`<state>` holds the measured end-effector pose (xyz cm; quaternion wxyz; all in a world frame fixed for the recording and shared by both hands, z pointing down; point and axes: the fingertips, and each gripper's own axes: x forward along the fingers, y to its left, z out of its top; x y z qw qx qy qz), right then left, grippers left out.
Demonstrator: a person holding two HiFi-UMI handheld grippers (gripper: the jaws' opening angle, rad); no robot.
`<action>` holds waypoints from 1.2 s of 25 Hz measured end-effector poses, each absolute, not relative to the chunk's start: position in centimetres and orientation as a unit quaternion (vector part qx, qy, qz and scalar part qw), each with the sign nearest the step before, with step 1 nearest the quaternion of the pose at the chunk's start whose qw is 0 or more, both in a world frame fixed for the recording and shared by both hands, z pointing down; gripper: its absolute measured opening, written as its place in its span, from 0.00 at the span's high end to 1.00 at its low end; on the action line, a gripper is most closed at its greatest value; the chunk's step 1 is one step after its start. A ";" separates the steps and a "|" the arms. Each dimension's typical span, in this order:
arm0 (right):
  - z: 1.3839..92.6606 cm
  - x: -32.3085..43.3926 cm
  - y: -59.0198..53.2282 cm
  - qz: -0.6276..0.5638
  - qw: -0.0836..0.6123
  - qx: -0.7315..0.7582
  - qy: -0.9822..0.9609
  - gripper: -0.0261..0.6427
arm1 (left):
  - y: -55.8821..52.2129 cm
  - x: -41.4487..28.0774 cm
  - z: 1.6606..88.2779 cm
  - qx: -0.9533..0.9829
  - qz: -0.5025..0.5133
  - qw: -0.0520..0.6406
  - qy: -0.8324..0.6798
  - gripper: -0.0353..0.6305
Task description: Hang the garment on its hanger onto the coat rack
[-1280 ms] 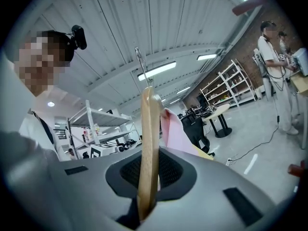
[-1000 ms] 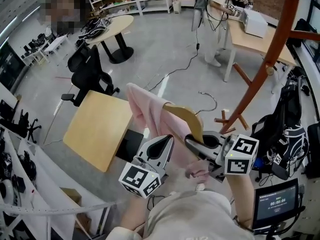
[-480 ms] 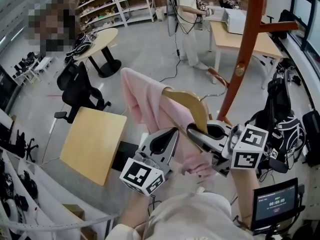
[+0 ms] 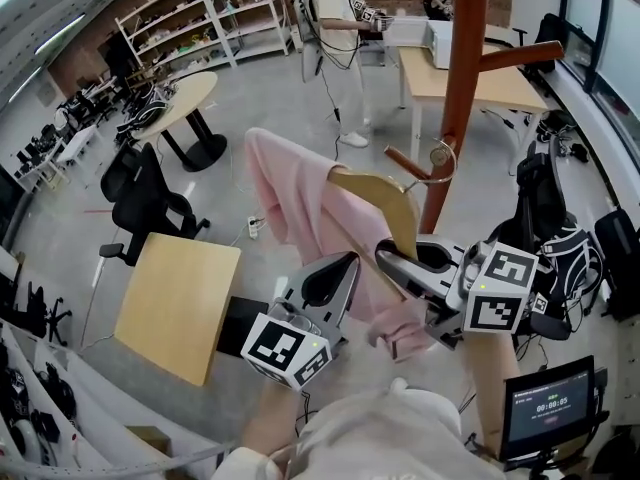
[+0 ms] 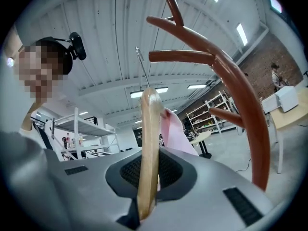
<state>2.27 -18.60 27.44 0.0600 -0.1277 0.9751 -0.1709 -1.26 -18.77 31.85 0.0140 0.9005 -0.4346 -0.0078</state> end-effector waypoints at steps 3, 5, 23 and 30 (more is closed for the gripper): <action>28.2 2.7 -19.0 -0.178 0.053 -0.135 0.973 0.92 | -18.8 -0.6 32.2 0.902 -0.006 0.017 -0.432 0.94; 28.8 2.9 -19.2 -0.185 0.047 -0.139 0.972 0.92 | -18.8 -0.2 32.5 0.903 -0.003 0.017 -0.429 0.94; 30.1 4.8 -21.1 -0.186 0.022 -0.132 0.973 0.92 | -20.7 2.4 33.5 0.902 -0.006 0.029 -0.431 0.94; 31.1 4.9 -21.7 -0.197 0.004 -0.135 0.971 0.92 | -21.0 2.6 34.1 0.902 -0.008 0.036 -0.429 0.94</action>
